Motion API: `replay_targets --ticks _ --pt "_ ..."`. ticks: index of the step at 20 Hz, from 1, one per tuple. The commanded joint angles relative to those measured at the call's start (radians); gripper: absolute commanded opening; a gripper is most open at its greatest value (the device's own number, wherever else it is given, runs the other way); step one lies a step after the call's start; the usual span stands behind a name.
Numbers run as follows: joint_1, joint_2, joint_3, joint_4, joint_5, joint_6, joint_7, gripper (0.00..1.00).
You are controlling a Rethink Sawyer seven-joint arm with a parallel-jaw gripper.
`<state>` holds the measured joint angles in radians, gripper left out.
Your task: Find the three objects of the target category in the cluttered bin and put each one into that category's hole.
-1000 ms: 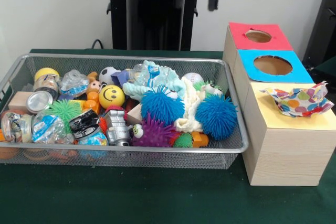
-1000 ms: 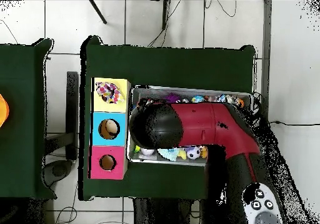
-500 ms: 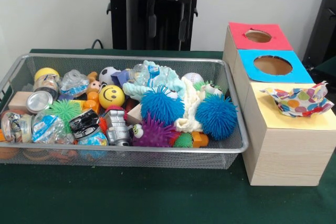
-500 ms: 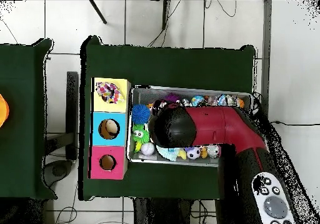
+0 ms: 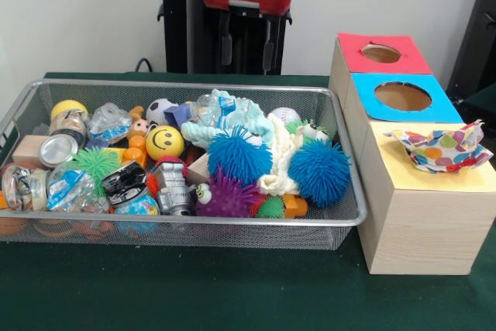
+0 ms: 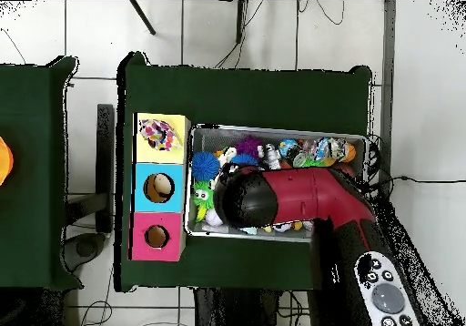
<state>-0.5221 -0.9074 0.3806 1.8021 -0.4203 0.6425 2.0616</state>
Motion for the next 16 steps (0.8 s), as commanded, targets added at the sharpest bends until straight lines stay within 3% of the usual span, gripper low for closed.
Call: replay_targets --ticks 1,9,16 --pt "0.004 0.001 0.052 0.139 -0.055 -0.056 -0.09 1.0" --pt "0.005 0.031 0.055 0.131 -0.082 -0.071 -0.082 1.0" --pt "0.018 0.145 0.026 0.079 -0.142 -0.135 -0.054 1.0"
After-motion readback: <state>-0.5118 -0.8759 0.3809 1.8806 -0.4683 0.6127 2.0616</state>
